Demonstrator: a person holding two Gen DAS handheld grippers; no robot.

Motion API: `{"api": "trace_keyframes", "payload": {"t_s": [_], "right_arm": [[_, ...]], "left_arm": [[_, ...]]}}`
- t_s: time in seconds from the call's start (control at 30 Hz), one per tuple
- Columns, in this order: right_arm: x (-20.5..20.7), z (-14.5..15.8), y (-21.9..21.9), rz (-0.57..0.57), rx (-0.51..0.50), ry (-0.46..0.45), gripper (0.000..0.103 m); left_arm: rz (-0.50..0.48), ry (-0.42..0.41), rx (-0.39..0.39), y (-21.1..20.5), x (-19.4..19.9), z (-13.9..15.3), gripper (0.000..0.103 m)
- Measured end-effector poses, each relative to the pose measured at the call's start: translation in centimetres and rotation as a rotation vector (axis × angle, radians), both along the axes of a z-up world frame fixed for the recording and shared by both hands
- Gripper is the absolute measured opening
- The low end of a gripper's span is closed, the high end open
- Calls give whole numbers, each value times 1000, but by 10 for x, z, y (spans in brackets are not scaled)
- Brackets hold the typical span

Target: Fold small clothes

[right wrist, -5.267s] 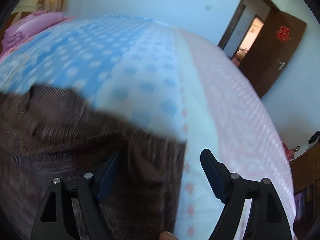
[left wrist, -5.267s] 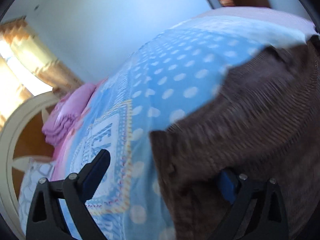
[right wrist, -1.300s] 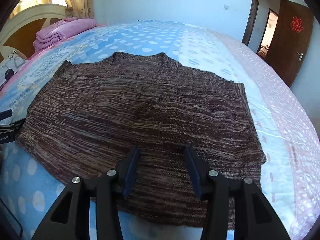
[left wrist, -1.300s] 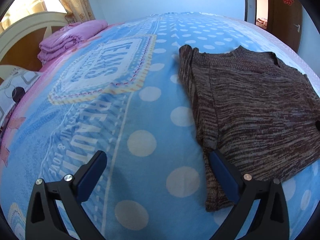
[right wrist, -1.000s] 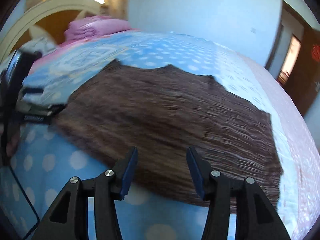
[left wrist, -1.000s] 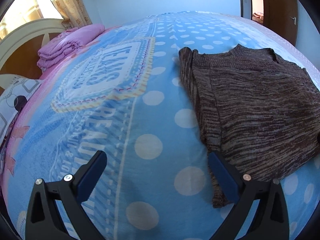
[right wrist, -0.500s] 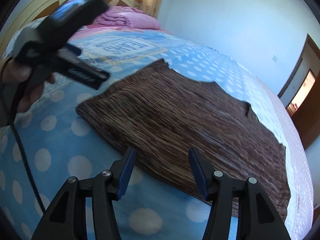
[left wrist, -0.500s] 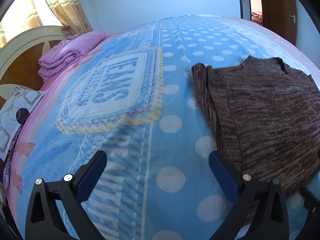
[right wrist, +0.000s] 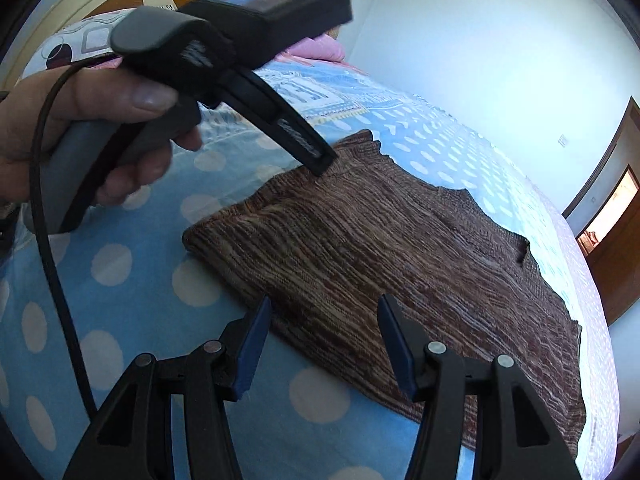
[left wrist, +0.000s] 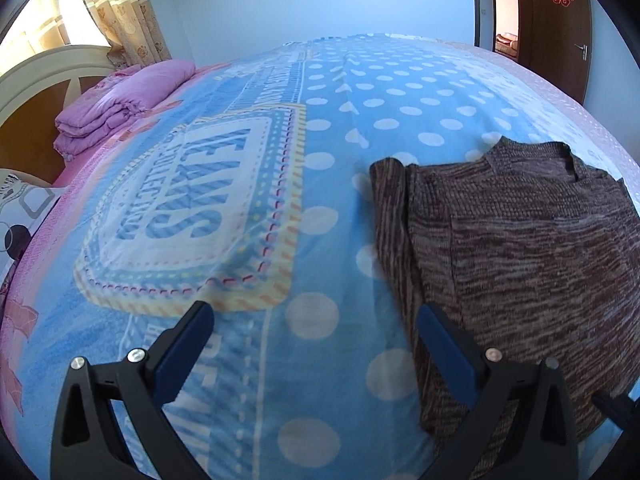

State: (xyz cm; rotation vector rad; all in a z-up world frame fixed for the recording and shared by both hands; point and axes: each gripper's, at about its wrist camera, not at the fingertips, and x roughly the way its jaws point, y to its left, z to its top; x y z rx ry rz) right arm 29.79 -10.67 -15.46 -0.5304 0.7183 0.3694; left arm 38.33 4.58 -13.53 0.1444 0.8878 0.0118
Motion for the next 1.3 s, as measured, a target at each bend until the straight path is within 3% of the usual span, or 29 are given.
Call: {"api": "trace_keyframes", "payload": {"t_s": [0.17,0.6,0.77,0.93,1.0,1.13,1.2,1.3], "right_arm": [[3,-1,10,-11,-14,-15,56],[4,-3,23,-6,-38,-43,56],[-1,-6,30,-5,-84,-78,56],[-5,-9,36,-3,-132,-118,56],[-4,-9,37,-2,-134,-118,56],[-3,-8,42,14,-130,-103,45],[-7,-8,47,28,-135,-99,34],[-9,-8,56,36,-150,-104,29]], "left_arm": [[-14,2,-22,-5,11,-2,103],[-33,-13,-169,-11,31,7,103],[-24,-50,-154,-4,28,15,103],[-71,-13,-212,-11,38,11,103],[-77,8,-221,-17,44,5,98],[-84,62,-255,-24,58,-6,82],[-81,85,-272,-24,63,-11,80],[-87,89,-295,-24,66,-13,78]]}}
